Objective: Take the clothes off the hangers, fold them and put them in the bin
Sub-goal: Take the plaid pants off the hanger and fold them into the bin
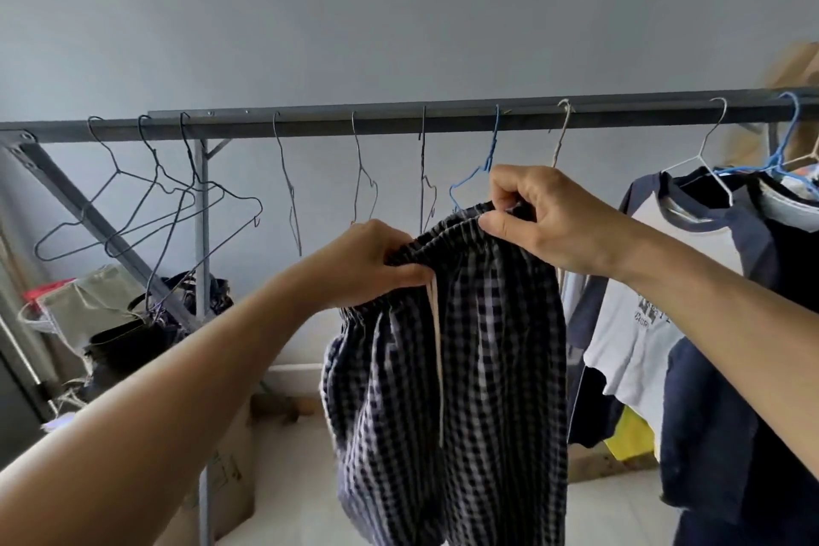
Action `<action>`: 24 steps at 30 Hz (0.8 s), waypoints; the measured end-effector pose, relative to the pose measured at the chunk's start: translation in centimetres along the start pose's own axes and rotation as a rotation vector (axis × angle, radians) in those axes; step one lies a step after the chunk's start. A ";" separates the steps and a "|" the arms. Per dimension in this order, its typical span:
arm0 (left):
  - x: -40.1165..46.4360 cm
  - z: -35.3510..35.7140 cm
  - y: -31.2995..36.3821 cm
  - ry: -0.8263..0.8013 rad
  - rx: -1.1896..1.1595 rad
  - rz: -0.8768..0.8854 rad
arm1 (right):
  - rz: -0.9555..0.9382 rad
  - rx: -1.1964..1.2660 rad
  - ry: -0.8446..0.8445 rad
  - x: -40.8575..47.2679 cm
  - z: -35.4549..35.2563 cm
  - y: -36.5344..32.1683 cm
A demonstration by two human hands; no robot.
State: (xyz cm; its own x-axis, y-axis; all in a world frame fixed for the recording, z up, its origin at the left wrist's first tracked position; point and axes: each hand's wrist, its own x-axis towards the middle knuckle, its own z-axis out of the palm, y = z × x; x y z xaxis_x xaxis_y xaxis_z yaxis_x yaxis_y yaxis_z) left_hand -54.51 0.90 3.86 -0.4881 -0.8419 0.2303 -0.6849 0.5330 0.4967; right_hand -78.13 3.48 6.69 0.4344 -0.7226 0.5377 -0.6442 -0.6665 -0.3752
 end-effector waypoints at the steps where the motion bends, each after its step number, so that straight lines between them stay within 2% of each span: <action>1: 0.1 0.0 -0.1 0.020 -0.029 -0.048 | 0.015 0.001 0.005 0.0 0.1 0.2; 7: 1.1 -0.5 1.0 0.117 -0.257 -0.394 | 0.115 -0.032 0.099 -0.8 2.5 0.4; 11: 1.7 0.2 2.0 0.165 -0.508 -0.548 | 0.148 0.100 0.242 -1.9 6.1 -1.1; 16: 1.3 1.2 2.9 0.221 -0.744 -0.598 | 0.257 0.336 0.286 -1.8 8.7 -2.3; 21: 1.1 1.4 2.4 0.324 -0.878 -0.616 | 0.329 0.636 0.186 -1.9 8.8 -2.9; 22: 1.1 1.3 2.3 0.353 -0.910 -0.621 | 0.307 0.640 0.151 -2.0 8.8 -3.0; 24: 0.7 1.1 2.4 0.389 -1.002 -0.616 | 0.248 0.457 0.078 -2.1 9.2 -3.1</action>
State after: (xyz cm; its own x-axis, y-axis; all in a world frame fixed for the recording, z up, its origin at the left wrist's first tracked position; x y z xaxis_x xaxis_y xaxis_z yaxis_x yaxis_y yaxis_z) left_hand -57.06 1.71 4.31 0.0789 -0.9896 -0.1200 0.0559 -0.1157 0.9917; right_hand -71.26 5.32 -0.26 0.2443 -0.8645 0.4392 -0.3735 -0.5019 -0.7801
